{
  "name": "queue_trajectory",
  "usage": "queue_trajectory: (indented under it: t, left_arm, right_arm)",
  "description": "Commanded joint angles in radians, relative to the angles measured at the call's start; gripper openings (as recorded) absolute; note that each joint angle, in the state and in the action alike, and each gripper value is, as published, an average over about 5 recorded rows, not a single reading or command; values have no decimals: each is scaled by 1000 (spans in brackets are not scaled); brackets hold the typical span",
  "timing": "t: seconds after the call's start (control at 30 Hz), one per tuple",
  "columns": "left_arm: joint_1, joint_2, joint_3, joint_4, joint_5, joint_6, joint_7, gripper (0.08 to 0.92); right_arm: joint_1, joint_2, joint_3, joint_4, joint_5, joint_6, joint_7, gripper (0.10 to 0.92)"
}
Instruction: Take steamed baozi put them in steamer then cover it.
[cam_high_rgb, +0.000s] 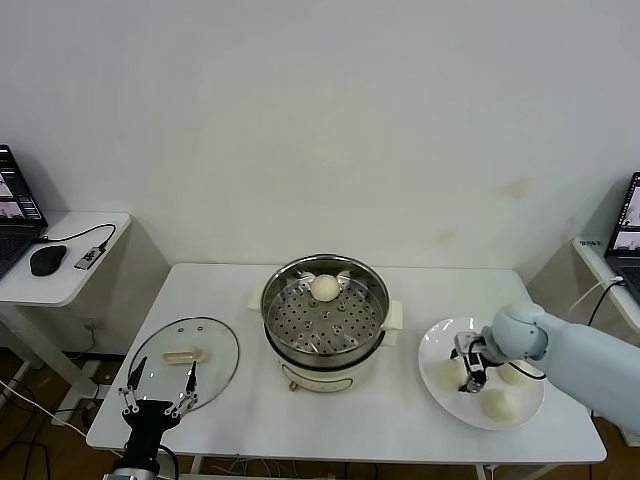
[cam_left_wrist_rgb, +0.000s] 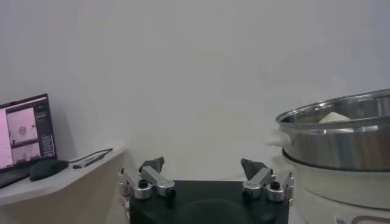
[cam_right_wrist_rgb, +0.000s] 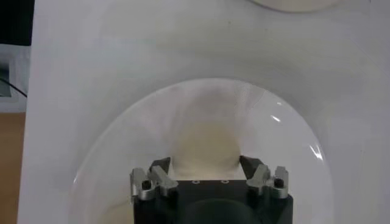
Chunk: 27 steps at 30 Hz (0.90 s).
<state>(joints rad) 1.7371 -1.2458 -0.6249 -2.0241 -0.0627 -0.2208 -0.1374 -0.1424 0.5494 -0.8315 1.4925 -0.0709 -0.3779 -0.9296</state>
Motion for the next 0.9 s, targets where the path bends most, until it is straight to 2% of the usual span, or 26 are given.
queue_trajectory:
  t: [0.03, 0.37, 0.57, 0.73, 0.9]
  left_arm:
    - [1, 1, 0, -2, 0, 0, 1, 823]
    - [-4, 7, 3, -4, -2, -1, 0, 823]
    - [-9, 14, 11, -6, -4, 1, 1, 823]
    - [-11, 19, 19, -6, -5, 3, 1, 823]
    - [-13, 23, 21, -7, -5, 3, 1, 823]
  right_arm:
    - [13, -2, 5, 3, 11, -1, -16, 638]
    - [339, -74, -123, 79, 177, -21, -68, 628]
    - [595, -63, -264, 114, 294, -68, -63, 628]
    - [850, 41, -424, 116, 421, -120, -29, 629]
    - [948, 194, -486, 115, 562, -175, 15, 635]
